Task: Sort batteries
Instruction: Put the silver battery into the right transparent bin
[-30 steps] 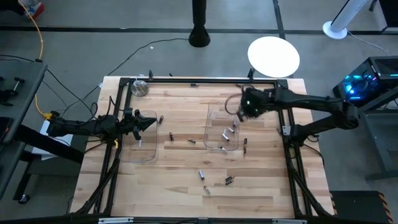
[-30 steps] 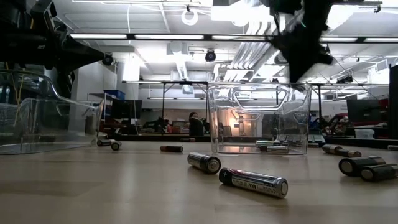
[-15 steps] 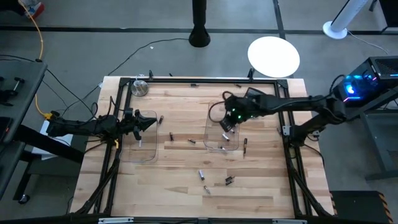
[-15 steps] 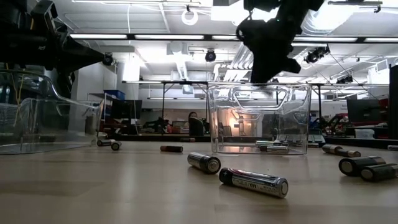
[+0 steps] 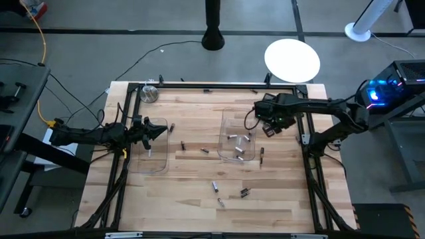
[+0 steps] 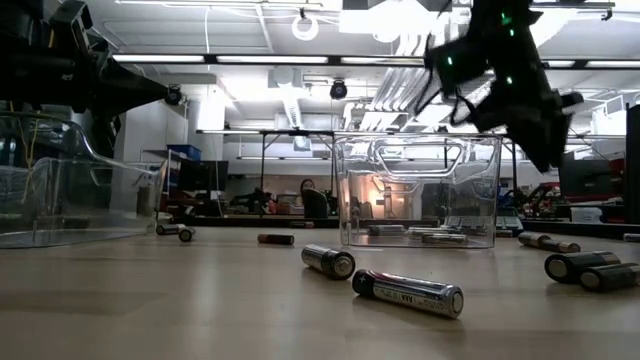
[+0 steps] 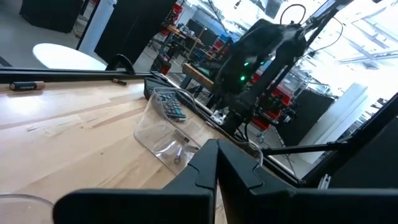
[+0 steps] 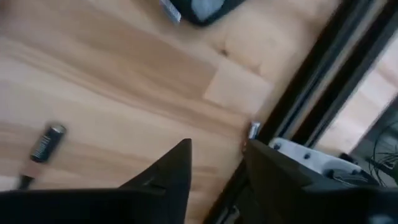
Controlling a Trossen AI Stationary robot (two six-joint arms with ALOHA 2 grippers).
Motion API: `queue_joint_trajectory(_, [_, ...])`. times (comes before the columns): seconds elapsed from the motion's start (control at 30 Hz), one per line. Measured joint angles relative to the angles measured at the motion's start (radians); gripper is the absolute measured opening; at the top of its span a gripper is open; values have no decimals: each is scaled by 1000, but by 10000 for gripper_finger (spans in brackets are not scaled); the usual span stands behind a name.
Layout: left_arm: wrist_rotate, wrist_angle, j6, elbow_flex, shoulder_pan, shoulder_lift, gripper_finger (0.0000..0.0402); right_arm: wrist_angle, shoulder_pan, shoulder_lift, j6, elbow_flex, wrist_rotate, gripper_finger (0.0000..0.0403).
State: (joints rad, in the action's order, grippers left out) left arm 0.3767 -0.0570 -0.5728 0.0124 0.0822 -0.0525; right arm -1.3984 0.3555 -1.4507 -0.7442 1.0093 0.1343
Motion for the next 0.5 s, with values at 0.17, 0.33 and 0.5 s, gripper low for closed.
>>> queue_joint_trajectory(0.17, [0,0,0,0,0,0,0,15,72,-49,126,-122,-30,75])
queue_joint_trajectory(0.33, [0,0,0,0,0,0,0,54,126,-115,169,-247,-43,10])
queue_joint_trajectory(0.5, [1,0,0,0,0,-2,0,68,147,-231,206,-231,52,2])
